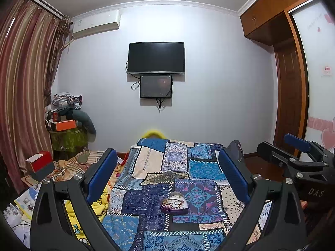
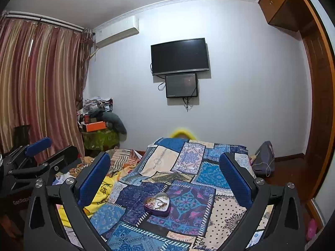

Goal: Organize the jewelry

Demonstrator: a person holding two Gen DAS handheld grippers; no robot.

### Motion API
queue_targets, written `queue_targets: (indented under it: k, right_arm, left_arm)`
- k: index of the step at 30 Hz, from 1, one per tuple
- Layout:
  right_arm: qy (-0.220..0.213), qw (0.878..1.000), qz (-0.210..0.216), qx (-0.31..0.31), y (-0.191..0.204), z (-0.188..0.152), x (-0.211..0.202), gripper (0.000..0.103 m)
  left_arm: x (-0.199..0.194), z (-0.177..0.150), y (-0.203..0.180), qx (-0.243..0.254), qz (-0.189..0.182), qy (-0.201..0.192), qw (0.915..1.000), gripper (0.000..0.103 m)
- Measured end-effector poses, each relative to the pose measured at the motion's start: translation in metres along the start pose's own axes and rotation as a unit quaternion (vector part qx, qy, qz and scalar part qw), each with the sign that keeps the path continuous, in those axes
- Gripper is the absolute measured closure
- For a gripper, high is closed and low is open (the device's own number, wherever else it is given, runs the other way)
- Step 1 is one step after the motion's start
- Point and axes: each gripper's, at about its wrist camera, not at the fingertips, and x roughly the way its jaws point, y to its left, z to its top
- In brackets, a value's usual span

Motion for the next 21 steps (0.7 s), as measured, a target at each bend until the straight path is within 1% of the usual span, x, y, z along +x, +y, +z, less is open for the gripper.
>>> queue_targets:
  k: [21]
  right_arm:
    - [0.007, 1.000, -0.001, 0.002, -0.0034, 0.0033, -0.0025, 0.000]
  left_arm:
    - [0.0085, -0.0059, 0.0005, -0.008, 0.004, 0.011, 0.9999, 0.003]
